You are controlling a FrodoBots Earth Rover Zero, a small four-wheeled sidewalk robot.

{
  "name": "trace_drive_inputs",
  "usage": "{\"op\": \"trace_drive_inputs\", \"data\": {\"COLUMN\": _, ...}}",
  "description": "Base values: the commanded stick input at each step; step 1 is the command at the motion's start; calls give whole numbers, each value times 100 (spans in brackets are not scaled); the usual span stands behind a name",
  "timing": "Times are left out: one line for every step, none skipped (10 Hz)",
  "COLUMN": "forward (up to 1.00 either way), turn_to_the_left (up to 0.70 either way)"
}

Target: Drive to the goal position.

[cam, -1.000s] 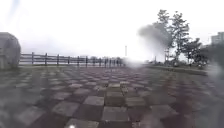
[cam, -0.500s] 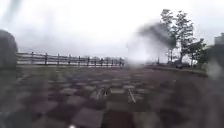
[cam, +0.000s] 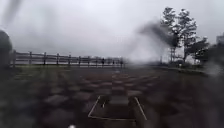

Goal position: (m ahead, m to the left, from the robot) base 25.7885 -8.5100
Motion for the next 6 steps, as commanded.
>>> {"op": "trace_drive_inputs", "data": {"forward": 100, "turn_to_the_left": -18}}
{"op": "trace_drive_inputs", "data": {"forward": 100, "turn_to_the_left": -40}}
{"op": "trace_drive_inputs", "data": {"forward": 100, "turn_to_the_left": -40}}
{"op": "trace_drive_inputs", "data": {"forward": 100, "turn_to_the_left": -40}}
{"op": "trace_drive_inputs", "data": {"forward": 100, "turn_to_the_left": -35}}
{"op": "trace_drive_inputs", "data": {"forward": 100, "turn_to_the_left": -4}}
